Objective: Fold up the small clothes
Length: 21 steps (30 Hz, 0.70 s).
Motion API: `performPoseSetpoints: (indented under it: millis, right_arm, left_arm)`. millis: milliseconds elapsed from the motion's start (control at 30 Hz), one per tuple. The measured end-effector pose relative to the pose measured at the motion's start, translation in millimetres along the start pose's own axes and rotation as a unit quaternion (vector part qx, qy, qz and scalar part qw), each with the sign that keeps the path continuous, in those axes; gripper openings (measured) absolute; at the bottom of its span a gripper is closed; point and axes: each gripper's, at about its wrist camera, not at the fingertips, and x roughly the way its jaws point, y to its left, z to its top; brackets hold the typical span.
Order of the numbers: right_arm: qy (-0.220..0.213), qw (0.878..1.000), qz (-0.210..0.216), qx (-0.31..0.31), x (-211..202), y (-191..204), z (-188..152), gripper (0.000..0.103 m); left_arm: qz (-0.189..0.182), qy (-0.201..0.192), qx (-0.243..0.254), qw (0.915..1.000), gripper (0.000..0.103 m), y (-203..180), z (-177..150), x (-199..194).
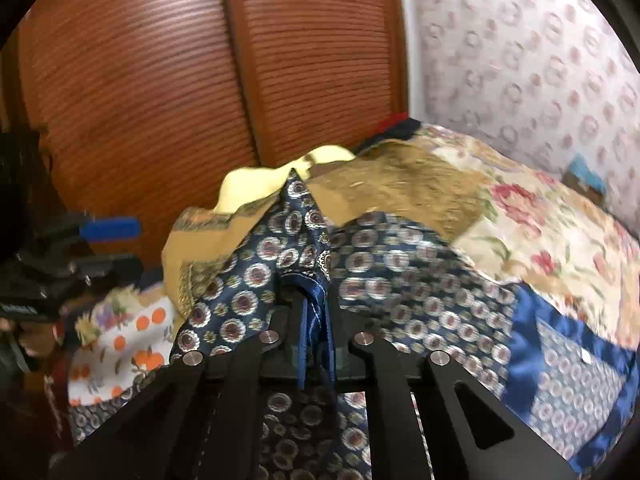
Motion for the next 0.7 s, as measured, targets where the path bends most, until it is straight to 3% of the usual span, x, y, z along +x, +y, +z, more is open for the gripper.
performPoseSetpoints:
  millis: [200, 300, 400, 433, 700]
  right_arm:
    - [0.012, 0.995, -0.045, 0.084, -29, -39, -3, 0.005]
    - [0.017, 0.992, -0.098, 0.084, -35, -50, -7, 0.025]
    - [0.023, 0.99, -0.111, 0.088, -41, -57, -15, 0.044]
    - [0.024, 0.989, -0.116, 0.087, -42, -59, -18, 0.046]
    - [0.022, 0.986, -0.138, 0.095, -77, -75, -56, 0.048]
  left_arm:
    - [-0.005, 0.0, 0.008, 1.0, 0.059, -9, 2, 6]
    - [-0.012, 0.002, 0.013, 0.9999, 0.059, -16, 5, 11]
    - [-0.02, 0.008, 0.019, 0.9996, 0.059, -25, 7, 17]
    - [-0.022, 0.008, 0.021, 0.9995, 0.059, -27, 7, 18]
    - [-0.036, 0.012, 0.054, 0.9978, 0.059, -67, 6, 30]
